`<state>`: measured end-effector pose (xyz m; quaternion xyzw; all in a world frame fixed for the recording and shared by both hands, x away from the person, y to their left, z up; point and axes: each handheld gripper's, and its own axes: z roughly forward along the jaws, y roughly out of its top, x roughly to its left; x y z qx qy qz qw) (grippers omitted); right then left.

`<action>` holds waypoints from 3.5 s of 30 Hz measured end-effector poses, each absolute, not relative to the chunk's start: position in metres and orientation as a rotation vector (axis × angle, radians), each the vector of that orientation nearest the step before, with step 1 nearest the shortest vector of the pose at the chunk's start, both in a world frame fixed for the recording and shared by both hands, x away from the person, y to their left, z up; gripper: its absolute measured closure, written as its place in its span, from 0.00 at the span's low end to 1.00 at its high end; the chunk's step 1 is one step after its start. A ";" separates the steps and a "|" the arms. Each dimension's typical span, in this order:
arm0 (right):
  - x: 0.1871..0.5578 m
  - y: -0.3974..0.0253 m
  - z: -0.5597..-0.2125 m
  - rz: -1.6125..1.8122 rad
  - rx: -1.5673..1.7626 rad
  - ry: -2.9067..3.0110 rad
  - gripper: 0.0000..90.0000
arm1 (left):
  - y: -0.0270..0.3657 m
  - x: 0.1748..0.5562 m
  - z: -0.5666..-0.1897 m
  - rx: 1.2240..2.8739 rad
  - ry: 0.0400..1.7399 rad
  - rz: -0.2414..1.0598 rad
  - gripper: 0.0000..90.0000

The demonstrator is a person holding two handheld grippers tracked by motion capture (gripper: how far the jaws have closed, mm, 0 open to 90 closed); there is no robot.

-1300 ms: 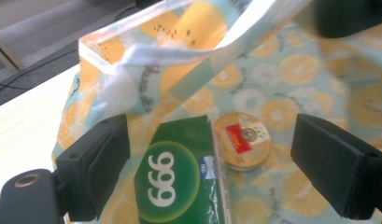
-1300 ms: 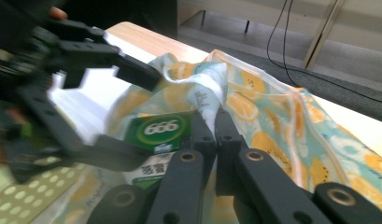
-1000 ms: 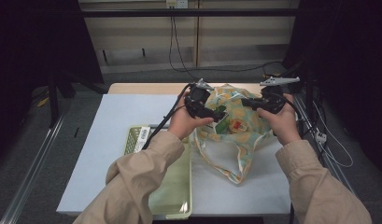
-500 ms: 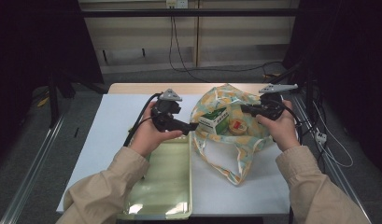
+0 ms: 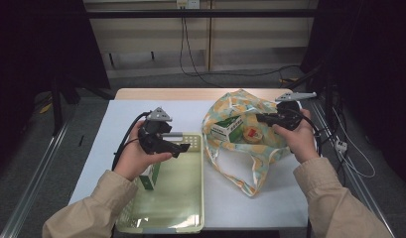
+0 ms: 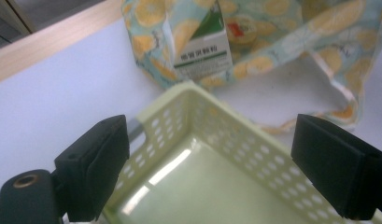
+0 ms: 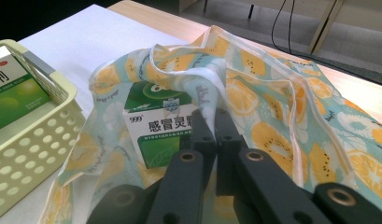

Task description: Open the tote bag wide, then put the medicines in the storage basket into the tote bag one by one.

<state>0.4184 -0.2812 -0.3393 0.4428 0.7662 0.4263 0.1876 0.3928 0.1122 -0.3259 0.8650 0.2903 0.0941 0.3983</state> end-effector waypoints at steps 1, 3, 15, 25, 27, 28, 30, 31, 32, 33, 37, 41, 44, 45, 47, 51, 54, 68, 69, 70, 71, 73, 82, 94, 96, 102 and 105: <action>0.418 -0.282 -0.340 1.198 1.249 2.156 1.00 | 0.115 0.391 -0.327 2.192 0.735 0.245 0.13; 0.418 -0.283 -0.341 1.199 1.252 2.155 1.00 | 0.121 0.386 -0.328 2.205 0.742 0.257 0.13; 0.417 -0.284 -0.342 1.199 1.258 2.149 1.00 | 0.159 0.371 -0.341 2.232 0.809 0.287 0.13; 0.417 -0.282 -0.345 1.193 1.259 2.151 1.00 | 0.177 0.366 -0.360 2.250 0.903 0.283 0.15; 0.417 -0.282 -0.344 1.193 1.260 2.149 1.00 | 0.175 0.366 -0.364 2.276 0.905 0.281 0.17; 0.417 -0.283 -0.344 1.192 1.261 2.149 1.00 | 0.173 0.366 -0.366 2.284 0.917 0.280 0.17; 0.417 -0.283 -0.345 1.191 1.263 2.148 1.00 | 0.172 0.366 -0.369 2.291 0.927 0.272 0.20; 0.417 -0.283 -0.345 1.191 1.264 2.148 1.00 | 0.172 0.366 -0.371 2.292 0.940 0.262 0.23; 0.417 -0.283 -0.345 1.193 1.264 2.146 1.00 | 0.171 0.367 -0.373 2.296 0.954 0.263 0.27; 0.417 -0.283 -0.345 1.192 1.265 2.147 1.00 | 0.171 0.367 -0.375 2.308 0.969 0.253 0.31; 0.417 -0.283 -0.345 1.192 1.263 2.149 1.00 | 0.172 0.367 -0.377 2.307 0.993 0.201 0.54; 0.419 -0.284 -0.347 1.198 1.269 2.146 1.00 | 0.170 0.364 -0.374 2.299 1.001 0.172 0.69; 0.419 -0.284 -0.347 1.201 1.268 2.146 1.00 | 0.169 0.363 -0.369 2.286 0.999 0.172 0.69; 0.419 -0.284 -0.347 1.202 1.267 2.147 1.00 | 0.170 0.363 -0.365 2.263 0.992 0.159 0.69; 0.419 -0.284 -0.346 1.205 1.266 2.147 1.00 | 0.172 0.363 -0.351 2.225 0.978 0.141 0.69; 0.418 -0.287 -0.345 1.216 1.272 2.141 1.00 | 0.167 0.365 -0.314 2.176 0.897 0.141 0.69; 0.419 -0.289 -0.344 1.222 1.275 2.132 1.00 | 0.148 0.368 -0.289 2.155 0.824 0.143 0.69; 0.420 -0.294 -0.326 1.238 1.265 2.106 1.00 | 0.017 0.400 -0.282 2.287 0.572 0.060 0.69; 0.421 -0.294 -0.324 1.243 1.261 2.104 1.00 | 0.011 0.403 -0.284 2.298 0.569 0.073 0.69; 0.421 -0.293 -0.322 1.241 1.257 2.104 1.00 | 0.007 0.406 -0.286 2.320 0.563 0.104 0.69; 0.421 -0.293 -0.321 1.248 1.252 2.103 1.00 | 0.002 0.410 -0.289 2.318 0.573 0.110 0.69; 0.421 -0.291 -0.317 1.251 1.247 2.102 1.00 | -0.005 0.417 -0.295 2.306 0.582 0.071 0.69; 0.422 -0.286 -0.307 1.279 1.227 2.099 1.00 | -0.037 0.438 -0.320 2.296 0.607 0.047 0.69; 0.426 -0.284 -0.308 1.295 1.229 2.100 1.00 | -0.067 0.463 -0.339 2.233 0.664 0.042 0.69; 0.427 -0.284 -0.308 1.289 1.228 2.107 1.00 | -0.070 0.467 -0.342 2.219 0.675 0.054 0.69; 0.429 -0.290 -0.309 1.300 1.249 2.091 1.00 | -0.080 0.479 -0.348 2.093 0.696 0.140 0.63; 0.433 -0.293 -0.314 1.286 1.272 2.090 1.00 | -0.083 0.474 -0.348 2.155 0.695 0.145 0.22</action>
